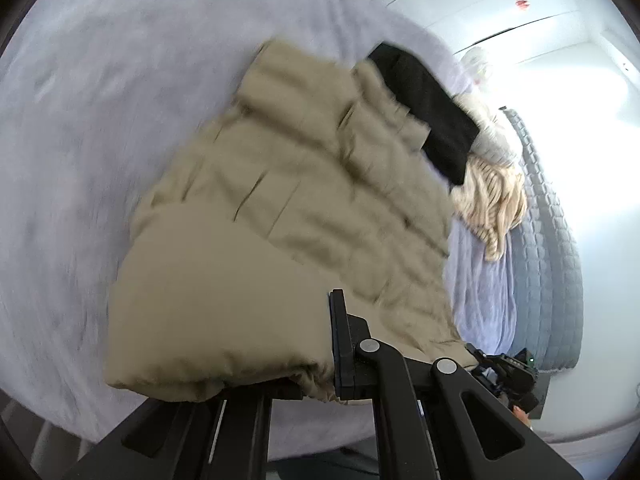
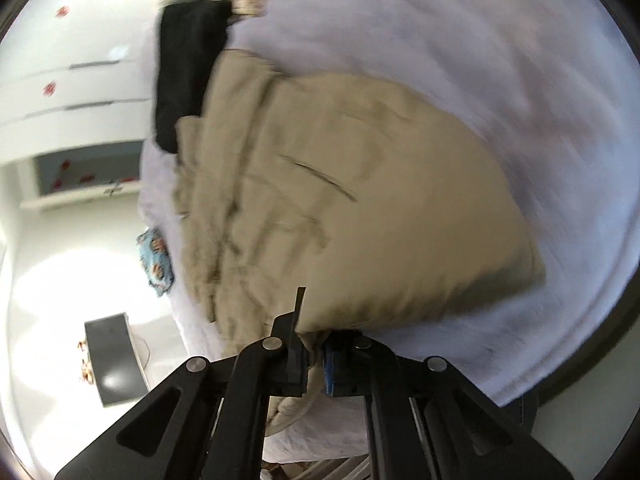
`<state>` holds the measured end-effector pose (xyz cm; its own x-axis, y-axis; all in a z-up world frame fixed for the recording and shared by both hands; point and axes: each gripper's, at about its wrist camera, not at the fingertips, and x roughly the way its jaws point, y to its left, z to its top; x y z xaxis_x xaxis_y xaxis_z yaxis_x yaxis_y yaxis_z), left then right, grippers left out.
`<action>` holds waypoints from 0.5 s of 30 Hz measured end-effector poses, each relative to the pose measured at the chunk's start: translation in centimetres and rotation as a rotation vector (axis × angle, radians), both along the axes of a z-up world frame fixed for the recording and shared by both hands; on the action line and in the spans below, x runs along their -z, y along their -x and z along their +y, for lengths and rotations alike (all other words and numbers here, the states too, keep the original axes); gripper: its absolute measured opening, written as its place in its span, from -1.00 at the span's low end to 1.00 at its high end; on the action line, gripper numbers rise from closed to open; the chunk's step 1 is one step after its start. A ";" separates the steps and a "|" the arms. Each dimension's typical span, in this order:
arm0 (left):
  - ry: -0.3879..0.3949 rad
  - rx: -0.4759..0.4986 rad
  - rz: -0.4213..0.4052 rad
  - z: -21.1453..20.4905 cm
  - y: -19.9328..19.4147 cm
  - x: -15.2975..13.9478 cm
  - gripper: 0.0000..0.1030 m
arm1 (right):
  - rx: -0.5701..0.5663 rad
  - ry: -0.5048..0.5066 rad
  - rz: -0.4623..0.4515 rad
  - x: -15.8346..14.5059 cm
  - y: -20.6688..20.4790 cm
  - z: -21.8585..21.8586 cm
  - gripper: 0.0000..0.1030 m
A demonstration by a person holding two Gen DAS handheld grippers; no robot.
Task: Fold large clothes
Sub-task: 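Grasp the jacket hem with both tools, then lift the held hem and fold it over toward the collar with both tools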
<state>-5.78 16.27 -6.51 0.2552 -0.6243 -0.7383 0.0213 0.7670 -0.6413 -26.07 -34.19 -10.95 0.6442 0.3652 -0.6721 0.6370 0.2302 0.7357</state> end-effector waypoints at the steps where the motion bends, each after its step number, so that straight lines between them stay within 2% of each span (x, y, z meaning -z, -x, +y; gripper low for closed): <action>1: -0.002 -0.002 -0.020 -0.2 -0.5 -0.9 -0.82 | -0.015 0.015 -0.019 -1.0 -0.9 -0.2 -0.88; 6: -0.021 -0.009 -0.132 -2.0 -4.6 -5.7 -0.82 | -0.101 0.115 -0.108 -6.5 -6.9 -2.1 -0.88; 10: -0.055 -0.018 -0.206 -4.3 -8.8 -8.9 -0.82 | -0.158 0.165 -0.156 -9.6 -11.0 -3.6 -0.88; 15: -0.134 -0.038 -0.250 -7.1 -14.3 -10.5 -0.82 | -0.249 0.211 -0.174 -11.8 -17.6 -5.8 -0.88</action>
<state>8.47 9.22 4.01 0.4611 -0.5115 -0.7251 0.1352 0.8481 -0.5123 -8.45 -40.01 0.83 0.6641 0.3904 -0.6377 0.4120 0.5206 0.7478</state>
